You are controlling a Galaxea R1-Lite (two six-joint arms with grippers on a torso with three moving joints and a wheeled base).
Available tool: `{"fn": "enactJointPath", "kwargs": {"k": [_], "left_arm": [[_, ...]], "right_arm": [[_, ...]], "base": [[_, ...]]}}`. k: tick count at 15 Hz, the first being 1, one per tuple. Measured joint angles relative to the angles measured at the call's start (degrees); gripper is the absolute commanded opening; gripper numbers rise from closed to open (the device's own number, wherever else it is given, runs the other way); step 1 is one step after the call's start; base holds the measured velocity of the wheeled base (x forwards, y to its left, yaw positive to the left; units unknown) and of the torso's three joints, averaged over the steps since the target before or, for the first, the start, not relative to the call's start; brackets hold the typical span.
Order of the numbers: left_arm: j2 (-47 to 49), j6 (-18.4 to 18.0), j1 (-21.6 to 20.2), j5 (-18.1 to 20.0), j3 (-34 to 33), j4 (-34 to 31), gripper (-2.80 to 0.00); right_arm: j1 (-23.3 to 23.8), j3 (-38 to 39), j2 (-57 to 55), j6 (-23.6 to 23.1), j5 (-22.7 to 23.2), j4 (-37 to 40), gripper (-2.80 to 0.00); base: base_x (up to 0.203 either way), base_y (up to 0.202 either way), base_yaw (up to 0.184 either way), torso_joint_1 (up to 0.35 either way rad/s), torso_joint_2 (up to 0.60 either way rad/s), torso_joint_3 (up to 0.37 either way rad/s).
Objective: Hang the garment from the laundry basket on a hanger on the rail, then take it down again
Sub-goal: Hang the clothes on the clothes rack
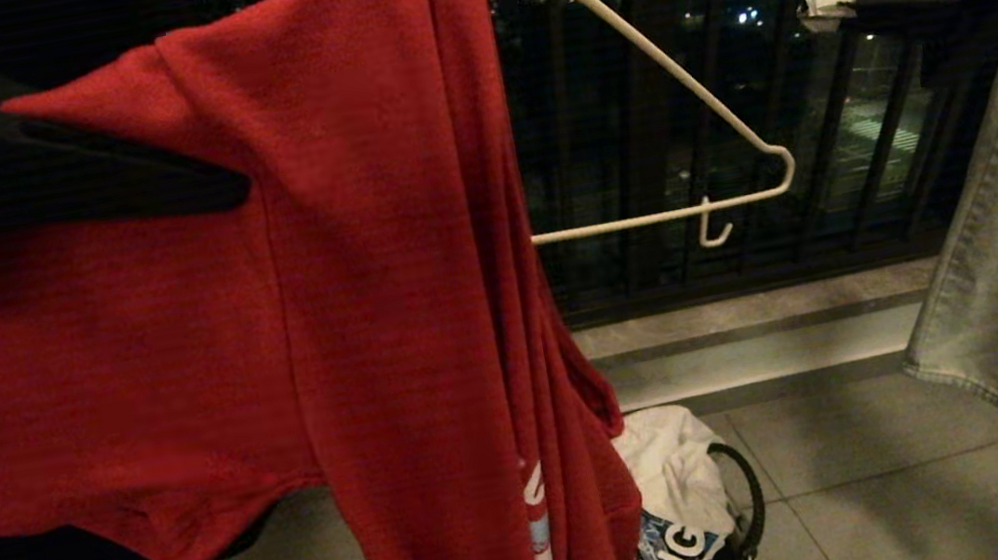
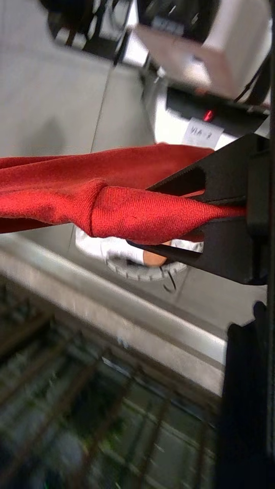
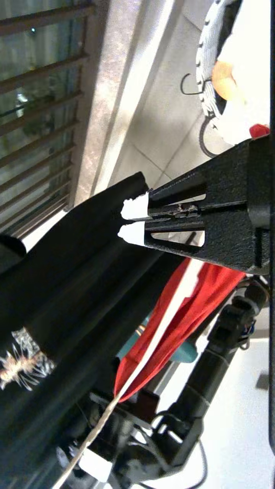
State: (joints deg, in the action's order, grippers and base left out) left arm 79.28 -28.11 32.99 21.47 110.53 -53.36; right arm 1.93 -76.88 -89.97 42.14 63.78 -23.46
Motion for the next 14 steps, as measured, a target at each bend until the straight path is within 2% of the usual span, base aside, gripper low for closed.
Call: {"fn": "enactJointPath", "kwargs": {"k": [5,8,12,14], "left_arm": [[-1.3,1.2,0.0,-2.0,0.1,1.8,-2.8],[-1.7,1.4,0.0,-5.6,0.1,4.8,-2.8],[-1.9,1.3,0.0,-6.0,0.1,6.1,-2.8],[-2.0,1.3,0.0,-6.0,0.1,6.5,-2.8]], "right_arm": [[0.4,-3.9,-6.1,-0.2,-0.1,1.9,-2.8],[-0.8,-4.4,-10.4,-1.7,-0.1,1.9,-2.8],[-6.4,-3.2,-14.5,-3.4,-0.6,2.4,-2.8],[-9.5,-0.4,-14.8,-8.2,-3.7,2.8,-2.8]], "base": [[0.0,0.0,0.0,0.0,0.0,0.0],[0.0,0.0,0.0,0.0,0.0,0.0],[0.0,0.0,0.0,0.0,0.0,0.0],[0.0,0.0,0.0,0.0,0.0,0.0]]}}
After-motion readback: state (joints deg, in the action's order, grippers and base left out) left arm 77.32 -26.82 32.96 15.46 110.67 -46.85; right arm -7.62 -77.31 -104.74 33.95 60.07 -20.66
